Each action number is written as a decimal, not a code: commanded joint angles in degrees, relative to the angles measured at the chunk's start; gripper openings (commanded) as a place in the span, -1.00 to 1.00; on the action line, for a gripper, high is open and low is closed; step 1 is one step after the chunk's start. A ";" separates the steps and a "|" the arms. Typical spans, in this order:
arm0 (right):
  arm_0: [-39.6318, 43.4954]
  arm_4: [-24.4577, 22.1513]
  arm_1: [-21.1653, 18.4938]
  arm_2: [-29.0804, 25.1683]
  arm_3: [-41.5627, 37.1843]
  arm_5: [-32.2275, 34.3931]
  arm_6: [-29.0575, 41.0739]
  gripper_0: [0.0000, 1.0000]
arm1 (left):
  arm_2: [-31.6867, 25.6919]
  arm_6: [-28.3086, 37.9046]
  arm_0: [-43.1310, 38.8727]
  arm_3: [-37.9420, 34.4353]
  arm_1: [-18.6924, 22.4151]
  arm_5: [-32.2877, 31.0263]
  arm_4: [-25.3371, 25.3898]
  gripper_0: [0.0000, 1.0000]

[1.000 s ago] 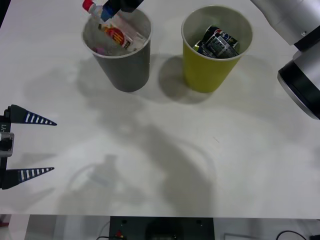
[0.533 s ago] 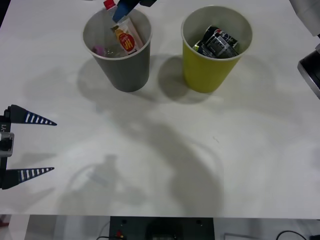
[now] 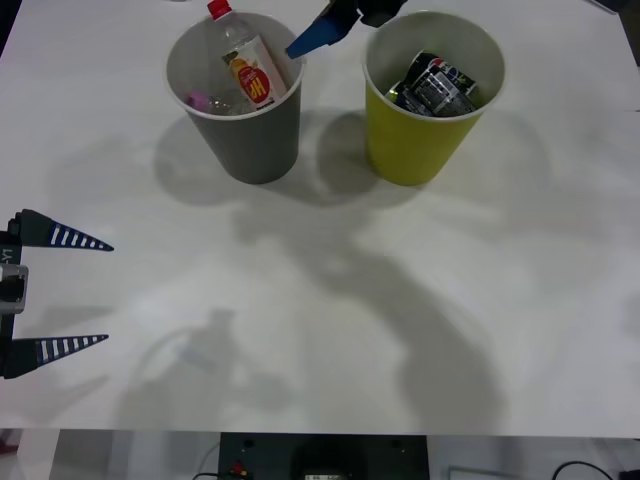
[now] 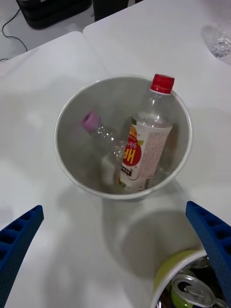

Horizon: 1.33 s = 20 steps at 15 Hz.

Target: Put the can into the green bin and the plastic bottle into the gray bin

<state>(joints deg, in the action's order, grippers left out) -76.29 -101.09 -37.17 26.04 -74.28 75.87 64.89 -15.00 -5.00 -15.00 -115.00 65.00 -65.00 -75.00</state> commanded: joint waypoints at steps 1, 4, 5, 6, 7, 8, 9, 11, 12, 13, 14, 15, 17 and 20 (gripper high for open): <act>5.10 1.33 -3.70 -2.48 -6.76 1.38 -0.82 1.00 | 0.00 0.00 0.00 0.00 0.00 0.00 0.00 0.96; 10.99 3.00 -7.13 -5.47 -13.53 1.38 -1.96 1.00 | 0.00 0.00 0.00 0.00 0.00 0.00 0.00 0.96; 14.16 3.35 -8.80 -7.23 -17.04 1.38 -2.67 1.00 | 0.00 0.00 0.00 0.00 0.00 0.00 0.00 0.95; 16.70 3.62 -9.94 -8.46 -19.86 1.30 -3.20 1.00 | 0.00 0.00 0.00 0.00 0.00 0.00 0.00 0.95; 19.96 4.23 -11.26 -10.57 -22.93 1.38 -3.99 1.00 | 0.00 0.00 0.00 0.00 0.00 0.00 0.00 0.95; 22.68 4.67 -12.22 -12.15 -25.30 1.38 -4.51 1.00 | 0.00 0.00 0.00 0.00 0.00 0.00 0.00 0.96; 25.84 5.02 -13.63 -14.00 -28.38 1.38 -5.30 1.00 | 0.00 0.00 0.00 0.00 0.00 0.00 0.00 0.96; 31.65 6.08 -15.74 -17.51 -33.48 1.38 -6.62 1.00 | 0.00 0.00 0.00 0.00 0.00 0.00 0.00 0.95; 34.90 6.69 -16.88 -19.71 -35.94 1.38 -7.68 1.00 | 0.00 0.00 0.00 0.00 0.00 0.00 0.00 0.96; 38.15 7.49 -17.58 -21.91 -37.78 1.38 -10.58 1.00 | 0.00 0.00 0.00 0.00 0.00 0.00 0.00 0.96; 41.31 9.24 -18.46 -23.66 -38.58 1.38 -13.30 1.00 | 0.00 0.00 0.00 0.00 0.00 0.00 0.00 0.95; 43.86 10.47 -19.17 -24.81 -39.19 1.38 -15.59 1.00 | 0.00 0.00 0.00 0.00 0.00 0.00 0.00 0.96; 49.05 12.14 -20.57 -27.80 -41.04 1.38 -19.89 1.00 | 0.00 0.00 0.00 0.00 0.00 0.00 0.00 0.96; 58.01 14.78 -21.80 -33.86 -43.32 1.56 -26.22 1.00 | 0.00 0.00 0.00 0.00 0.00 0.00 0.00 0.95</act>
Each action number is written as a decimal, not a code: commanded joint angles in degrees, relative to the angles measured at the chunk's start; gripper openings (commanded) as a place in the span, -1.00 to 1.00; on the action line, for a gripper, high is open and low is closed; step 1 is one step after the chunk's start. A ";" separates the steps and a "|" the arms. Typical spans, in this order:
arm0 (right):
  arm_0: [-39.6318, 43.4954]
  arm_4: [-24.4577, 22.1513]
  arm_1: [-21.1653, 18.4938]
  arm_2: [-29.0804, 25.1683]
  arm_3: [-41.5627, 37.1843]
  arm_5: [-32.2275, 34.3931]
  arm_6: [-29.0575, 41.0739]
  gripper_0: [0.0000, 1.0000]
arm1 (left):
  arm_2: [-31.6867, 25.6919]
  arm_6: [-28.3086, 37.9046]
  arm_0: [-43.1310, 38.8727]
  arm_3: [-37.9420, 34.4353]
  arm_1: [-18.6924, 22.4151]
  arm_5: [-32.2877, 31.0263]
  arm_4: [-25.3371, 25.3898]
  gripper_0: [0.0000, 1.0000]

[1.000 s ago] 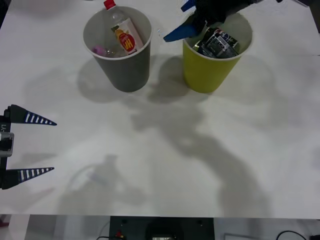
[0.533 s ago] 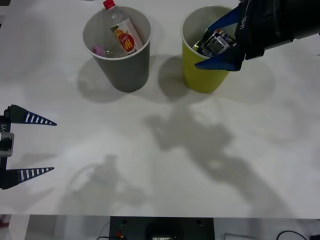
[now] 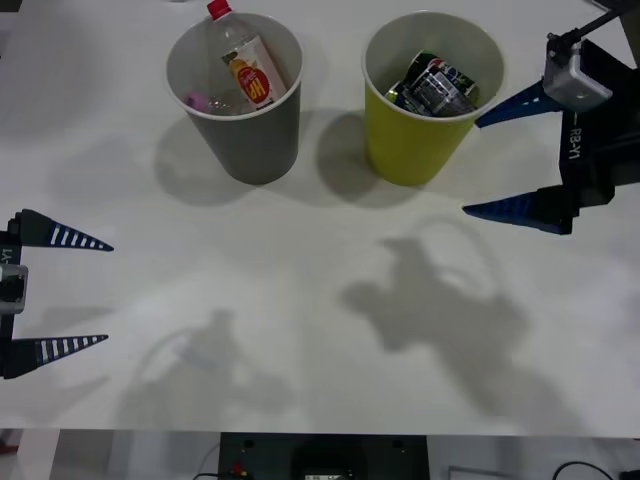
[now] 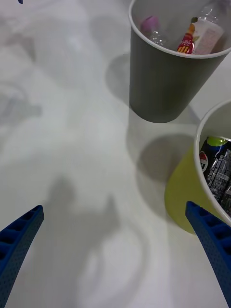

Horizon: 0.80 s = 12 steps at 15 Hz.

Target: Put the can into the green bin and the plastic bottle into the gray bin

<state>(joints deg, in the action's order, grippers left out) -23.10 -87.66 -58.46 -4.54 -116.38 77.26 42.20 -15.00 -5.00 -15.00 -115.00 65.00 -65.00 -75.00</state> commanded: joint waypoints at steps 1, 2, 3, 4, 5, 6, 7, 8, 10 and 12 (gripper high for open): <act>7.54 2.06 -0.60 -5.48 -1.74 1.05 -5.46 1.00 | 0.00 0.00 0.00 0.00 0.00 0.00 0.00 0.95; 9.56 2.67 -0.51 -7.33 -1.83 2.28 -7.74 1.00 | 0.00 0.00 0.00 0.00 0.00 0.00 0.00 0.96; 11.59 3.38 -0.60 -9.09 -1.83 3.60 -9.94 1.00 | 0.00 0.00 0.00 0.00 0.00 0.00 0.00 0.96; 13.34 3.99 -0.51 -10.32 -1.83 3.95 -11.61 1.00 | 0.00 0.00 0.00 0.00 0.00 0.00 0.00 0.96; 15.89 4.78 -0.60 -11.90 -1.83 3.95 -13.98 1.00 | 0.00 0.00 0.00 0.00 0.00 0.00 0.00 0.96; 18.18 5.31 -0.51 -12.87 -1.74 3.95 -15.92 1.00 | 0.00 0.00 0.00 0.00 0.00 0.00 0.00 0.95; 19.93 5.75 -0.34 -13.83 -1.83 3.95 -17.41 1.00 | 0.00 0.00 0.00 0.00 0.00 0.00 0.00 0.96; 21.96 6.10 -0.16 -14.89 -1.83 3.95 -19.17 1.00 | 0.00 0.00 0.00 0.00 0.00 0.00 0.00 0.95; 25.47 6.28 0.80 -16.56 -1.74 3.95 -22.51 1.00 | 0.00 0.00 0.00 0.00 0.00 0.00 0.00 0.95; 28.99 6.28 2.39 -18.23 -1.83 3.95 -25.14 1.00 | 0.00 0.00 0.00 0.00 0.00 0.00 0.00 0.96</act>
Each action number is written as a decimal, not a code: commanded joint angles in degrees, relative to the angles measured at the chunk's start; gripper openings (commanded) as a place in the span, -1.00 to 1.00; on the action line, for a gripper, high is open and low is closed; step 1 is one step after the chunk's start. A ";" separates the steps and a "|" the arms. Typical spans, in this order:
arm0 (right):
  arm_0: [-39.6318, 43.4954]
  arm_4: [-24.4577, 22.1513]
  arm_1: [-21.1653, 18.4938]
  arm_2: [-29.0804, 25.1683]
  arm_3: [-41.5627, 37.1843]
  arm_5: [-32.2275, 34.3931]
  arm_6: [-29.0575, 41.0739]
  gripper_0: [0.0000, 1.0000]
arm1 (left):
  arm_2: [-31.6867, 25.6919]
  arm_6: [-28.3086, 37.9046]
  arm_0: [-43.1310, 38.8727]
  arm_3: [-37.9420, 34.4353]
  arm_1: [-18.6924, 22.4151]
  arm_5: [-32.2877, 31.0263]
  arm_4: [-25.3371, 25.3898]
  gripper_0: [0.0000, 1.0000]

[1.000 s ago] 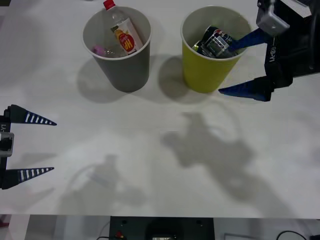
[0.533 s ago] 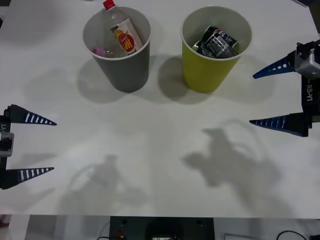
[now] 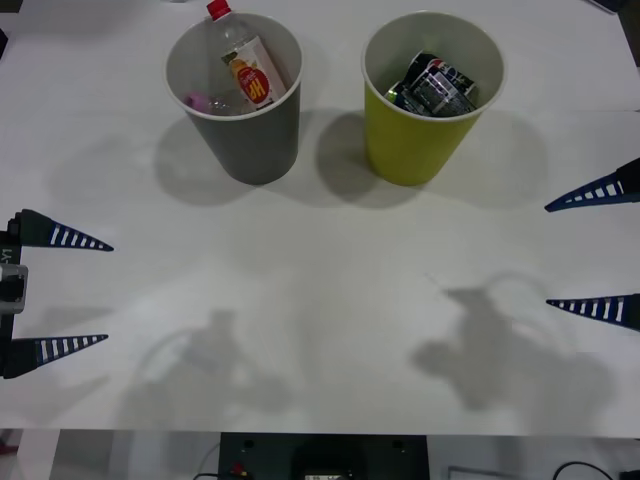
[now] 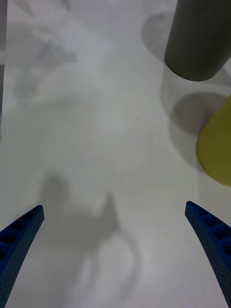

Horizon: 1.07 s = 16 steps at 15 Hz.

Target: Put the can into the green bin and the plastic bottle into the gray bin

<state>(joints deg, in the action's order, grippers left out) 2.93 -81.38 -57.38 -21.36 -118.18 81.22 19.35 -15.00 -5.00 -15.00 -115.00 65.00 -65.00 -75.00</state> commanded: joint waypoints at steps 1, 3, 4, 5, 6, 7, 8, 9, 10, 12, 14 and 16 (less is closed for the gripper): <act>4.19 -0.18 1.75 -1.94 -0.03 -0.01 -3.44 1.00 | 0.00 0.00 0.00 0.00 0.00 0.00 0.00 0.96; 6.83 -0.88 3.51 -2.90 0.06 -0.01 -6.25 1.00 | 0.00 0.00 0.00 0.00 0.00 0.00 0.00 0.96; 7.88 -1.15 4.39 -3.25 -0.03 -0.01 -6.60 1.00 | 0.00 0.00 0.00 0.00 0.00 0.00 0.00 0.96; 8.41 -1.50 5.27 -3.43 -0.03 -0.01 -6.87 1.00 | 0.00 0.00 0.00 0.00 0.00 0.00 0.00 0.96; 8.68 -2.29 6.23 -3.43 0.06 -0.01 -7.48 1.00 | 0.00 0.00 0.00 0.00 0.00 0.00 0.00 0.96; 8.76 -2.99 6.85 -3.52 -0.03 -0.01 -7.92 1.00 | 0.00 0.00 0.00 0.00 0.00 0.00 0.00 0.95; 8.76 -3.17 6.94 -3.43 0.06 0.08 -8.27 1.00 | 0.00 0.00 0.00 0.00 0.00 0.00 0.00 0.95; 8.59 -3.17 6.85 -3.43 -0.03 0.08 -8.63 1.00 | 0.00 0.00 0.00 0.00 0.00 0.00 0.00 0.96; 8.59 -3.17 6.85 -3.43 -0.03 0.08 -8.98 1.00 | 0.00 0.00 0.00 0.00 0.00 0.00 0.00 0.96; 8.59 -3.17 6.85 -3.43 -0.03 0.17 -9.77 1.00 | 0.00 0.00 0.00 0.00 0.00 0.00 0.00 0.96; 8.59 -3.17 6.85 -3.43 -0.03 0.17 -9.77 1.00 | 0.00 0.00 0.00 0.00 0.00 0.00 0.00 0.96; 8.59 -3.17 6.85 -3.43 -0.03 0.17 -9.77 1.00 | 0.00 0.00 0.00 0.00 0.00 0.00 0.00 0.96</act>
